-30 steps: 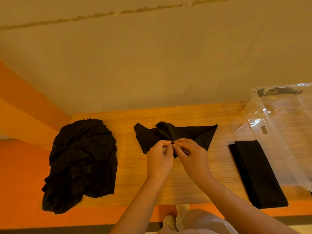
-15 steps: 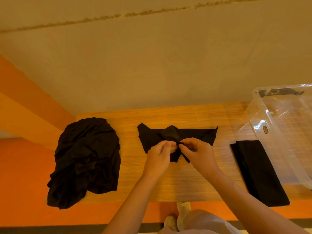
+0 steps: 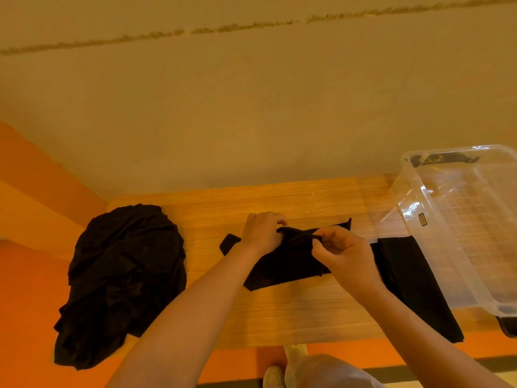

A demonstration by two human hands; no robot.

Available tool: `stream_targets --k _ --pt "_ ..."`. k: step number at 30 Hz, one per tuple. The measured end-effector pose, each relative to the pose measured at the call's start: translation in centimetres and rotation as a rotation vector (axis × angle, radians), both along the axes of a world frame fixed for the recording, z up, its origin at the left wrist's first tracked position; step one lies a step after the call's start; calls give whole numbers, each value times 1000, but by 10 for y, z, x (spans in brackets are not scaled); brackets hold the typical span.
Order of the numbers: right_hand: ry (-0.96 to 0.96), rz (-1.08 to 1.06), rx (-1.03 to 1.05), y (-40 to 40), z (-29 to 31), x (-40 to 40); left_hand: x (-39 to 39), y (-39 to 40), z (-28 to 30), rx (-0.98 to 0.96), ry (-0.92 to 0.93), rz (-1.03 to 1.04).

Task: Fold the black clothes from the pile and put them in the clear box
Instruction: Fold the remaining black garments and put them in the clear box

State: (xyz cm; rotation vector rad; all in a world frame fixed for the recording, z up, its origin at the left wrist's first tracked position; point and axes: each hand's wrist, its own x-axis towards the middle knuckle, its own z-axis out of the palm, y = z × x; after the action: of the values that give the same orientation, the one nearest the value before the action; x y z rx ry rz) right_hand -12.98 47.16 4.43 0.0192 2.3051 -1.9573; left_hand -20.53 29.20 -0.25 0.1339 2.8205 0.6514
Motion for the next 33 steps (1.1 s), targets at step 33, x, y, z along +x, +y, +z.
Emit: stream_targets --k 33 --pt "243 173 -144 34 172 -127 -14 -91 297 645 -120 314"
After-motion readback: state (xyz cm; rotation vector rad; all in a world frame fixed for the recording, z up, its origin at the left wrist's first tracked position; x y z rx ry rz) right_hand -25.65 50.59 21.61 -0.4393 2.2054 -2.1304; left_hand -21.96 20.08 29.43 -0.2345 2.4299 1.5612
